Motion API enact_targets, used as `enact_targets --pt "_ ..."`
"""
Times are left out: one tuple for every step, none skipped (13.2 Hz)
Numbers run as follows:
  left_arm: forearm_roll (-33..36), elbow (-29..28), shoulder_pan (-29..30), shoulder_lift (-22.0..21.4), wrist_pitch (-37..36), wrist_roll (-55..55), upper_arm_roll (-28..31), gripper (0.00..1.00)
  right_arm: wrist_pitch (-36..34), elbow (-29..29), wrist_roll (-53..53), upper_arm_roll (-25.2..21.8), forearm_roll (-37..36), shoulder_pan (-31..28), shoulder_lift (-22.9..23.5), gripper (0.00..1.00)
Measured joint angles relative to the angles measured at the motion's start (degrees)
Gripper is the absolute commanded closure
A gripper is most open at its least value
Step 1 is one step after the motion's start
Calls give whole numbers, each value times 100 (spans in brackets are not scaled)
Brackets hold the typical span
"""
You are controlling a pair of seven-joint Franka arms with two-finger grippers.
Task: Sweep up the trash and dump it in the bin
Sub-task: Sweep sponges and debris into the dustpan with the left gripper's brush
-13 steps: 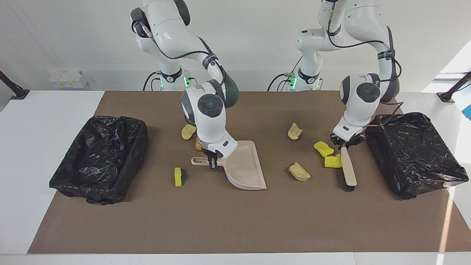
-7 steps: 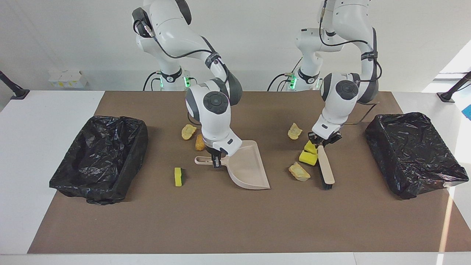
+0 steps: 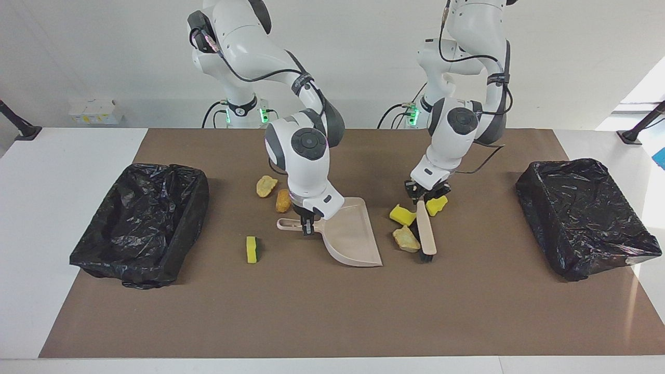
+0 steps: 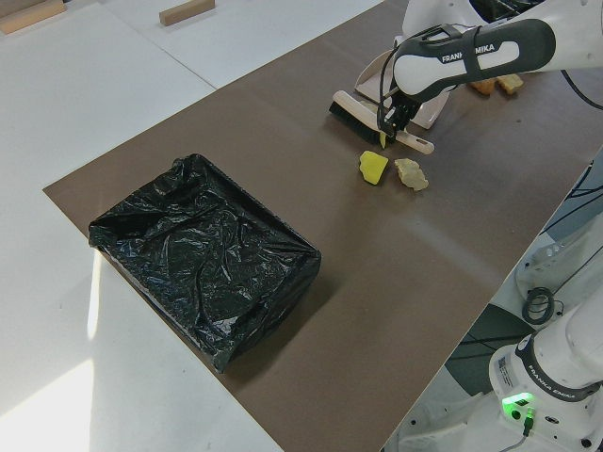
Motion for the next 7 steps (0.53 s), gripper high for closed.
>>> enact_targets --pt "-83 23 -166 -2 5 -45 -1 100 -3 0 13 1 0 1 0 100" --pt "-178 54 -355 -5 24 -158 -3 100 -5 0 16 1 0 2 0 100" --pt "-277 111 -563 -6 68 -321 -5 100 -5 0 17 0 0 3 0 100" --pt "-388 189 -730 -7 100 -443 -6 100 -5 0 33 1 0 5 0 100" --pt "-500 282 -876 -7 116 -552 -8 100 -5 0 64 1 0 9 0 100" --pt "-577 372 -1005 -8 123 -698 -10 100 -5 0 72 1 0 11 0 100" --pt "-617 462 -1121 -8 122 -945 -11 100 -5 0 82 1 0 11 0 100"
